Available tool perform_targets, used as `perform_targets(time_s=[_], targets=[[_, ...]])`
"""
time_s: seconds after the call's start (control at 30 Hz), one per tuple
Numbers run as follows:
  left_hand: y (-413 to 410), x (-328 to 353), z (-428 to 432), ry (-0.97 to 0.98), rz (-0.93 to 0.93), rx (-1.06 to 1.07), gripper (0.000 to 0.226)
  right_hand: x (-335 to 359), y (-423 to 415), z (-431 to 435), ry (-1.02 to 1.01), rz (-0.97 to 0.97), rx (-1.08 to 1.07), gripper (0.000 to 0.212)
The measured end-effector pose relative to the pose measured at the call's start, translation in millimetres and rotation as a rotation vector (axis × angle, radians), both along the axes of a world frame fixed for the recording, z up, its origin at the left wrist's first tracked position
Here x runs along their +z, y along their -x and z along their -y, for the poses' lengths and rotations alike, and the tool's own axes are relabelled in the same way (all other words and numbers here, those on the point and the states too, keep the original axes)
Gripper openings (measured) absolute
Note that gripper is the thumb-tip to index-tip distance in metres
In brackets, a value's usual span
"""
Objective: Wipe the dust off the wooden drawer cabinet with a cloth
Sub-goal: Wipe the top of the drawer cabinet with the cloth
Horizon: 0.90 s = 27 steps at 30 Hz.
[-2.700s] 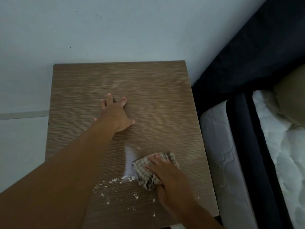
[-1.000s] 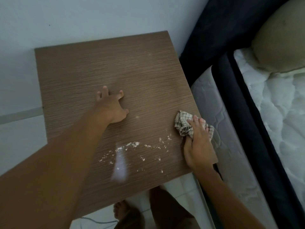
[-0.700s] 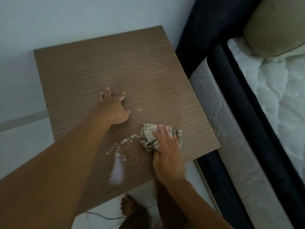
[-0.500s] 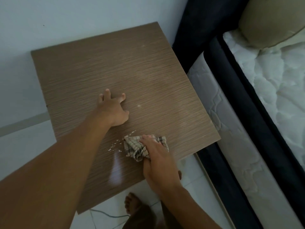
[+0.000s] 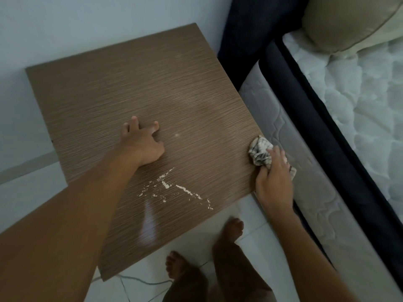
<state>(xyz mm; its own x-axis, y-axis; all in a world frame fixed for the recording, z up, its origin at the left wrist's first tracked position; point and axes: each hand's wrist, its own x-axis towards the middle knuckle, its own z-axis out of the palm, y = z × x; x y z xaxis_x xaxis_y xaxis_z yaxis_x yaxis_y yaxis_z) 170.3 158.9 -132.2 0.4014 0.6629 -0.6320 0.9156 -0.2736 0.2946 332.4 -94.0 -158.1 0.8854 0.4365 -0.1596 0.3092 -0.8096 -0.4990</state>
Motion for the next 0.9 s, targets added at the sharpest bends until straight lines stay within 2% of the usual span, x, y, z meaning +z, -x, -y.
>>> perform_targets(time_s=[0.2,0.33,0.57,0.63,0.7,0.77,0.9], targets=[[-1,1,1,-0.002,-0.006,0.000,0.063,-21,58,1,-0.079,0.052,0.074,0.054],[-1,2,0,0.005,-0.013,0.002,0.063,-23,105,-6,-0.106,0.015,0.088,0.055],[-1,2,1,0.003,-0.008,0.008,0.063,7,165,-8,-0.048,-0.206,0.302,0.052],[-1,3,1,0.003,-0.006,0.011,0.062,28,161,-12,-0.084,-0.280,0.291,0.043],[-2,3,1,0.007,-0.004,0.017,0.062,46,143,-14,-0.106,-0.311,0.189,0.037],[-2,2,1,0.011,0.003,0.027,0.063,58,112,-18,-0.191,-0.221,0.090,0.033],[-2,1,2,0.007,0.015,0.048,0.063,58,20,-33,-0.263,0.115,0.052,0.030]])
